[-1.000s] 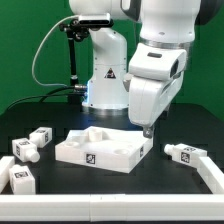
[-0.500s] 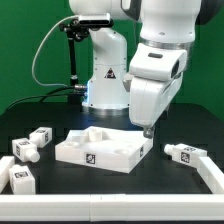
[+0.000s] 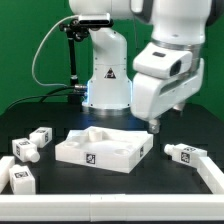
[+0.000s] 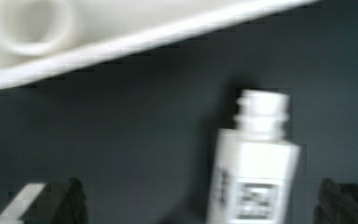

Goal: Assemble one leg

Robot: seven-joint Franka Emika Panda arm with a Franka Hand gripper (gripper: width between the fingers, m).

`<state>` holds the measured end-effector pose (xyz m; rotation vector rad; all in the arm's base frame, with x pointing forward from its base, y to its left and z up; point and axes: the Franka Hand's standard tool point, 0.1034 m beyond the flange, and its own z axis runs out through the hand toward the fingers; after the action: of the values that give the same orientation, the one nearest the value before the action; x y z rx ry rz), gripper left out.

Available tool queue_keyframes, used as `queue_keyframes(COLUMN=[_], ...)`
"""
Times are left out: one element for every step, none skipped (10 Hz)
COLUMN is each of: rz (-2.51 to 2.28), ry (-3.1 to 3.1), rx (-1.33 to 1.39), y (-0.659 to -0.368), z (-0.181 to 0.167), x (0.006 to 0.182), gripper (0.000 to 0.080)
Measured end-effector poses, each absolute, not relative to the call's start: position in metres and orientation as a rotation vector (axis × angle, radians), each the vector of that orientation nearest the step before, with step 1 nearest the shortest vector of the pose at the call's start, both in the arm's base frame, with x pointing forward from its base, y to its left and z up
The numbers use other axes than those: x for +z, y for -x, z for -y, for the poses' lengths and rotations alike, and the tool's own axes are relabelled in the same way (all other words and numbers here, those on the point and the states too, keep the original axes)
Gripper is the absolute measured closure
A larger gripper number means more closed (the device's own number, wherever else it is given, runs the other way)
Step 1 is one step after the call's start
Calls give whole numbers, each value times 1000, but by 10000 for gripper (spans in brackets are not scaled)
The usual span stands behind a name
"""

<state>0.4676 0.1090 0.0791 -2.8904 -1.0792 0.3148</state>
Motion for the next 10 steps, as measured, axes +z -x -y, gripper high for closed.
queue_keyframes(rz=[1054,1063,1094,1073,1085,1081,1079,1083,1083,1083], ry=[2911,2910,2895,2903,2894,2887,2885,2883,2883,2883], rx=[273,212,166,118,91,99,103,105,105,105], y=[-468,-472,-472,-472,-469,-466,-466,-466,-466,-466], z=[-119,-119,-116,-125,-138,-141,-142,-144,-144,-144], x=[75,67,52,38,24,13,9,7,8,7], gripper=[150,150,150,150,150,150,150,150,150,245])
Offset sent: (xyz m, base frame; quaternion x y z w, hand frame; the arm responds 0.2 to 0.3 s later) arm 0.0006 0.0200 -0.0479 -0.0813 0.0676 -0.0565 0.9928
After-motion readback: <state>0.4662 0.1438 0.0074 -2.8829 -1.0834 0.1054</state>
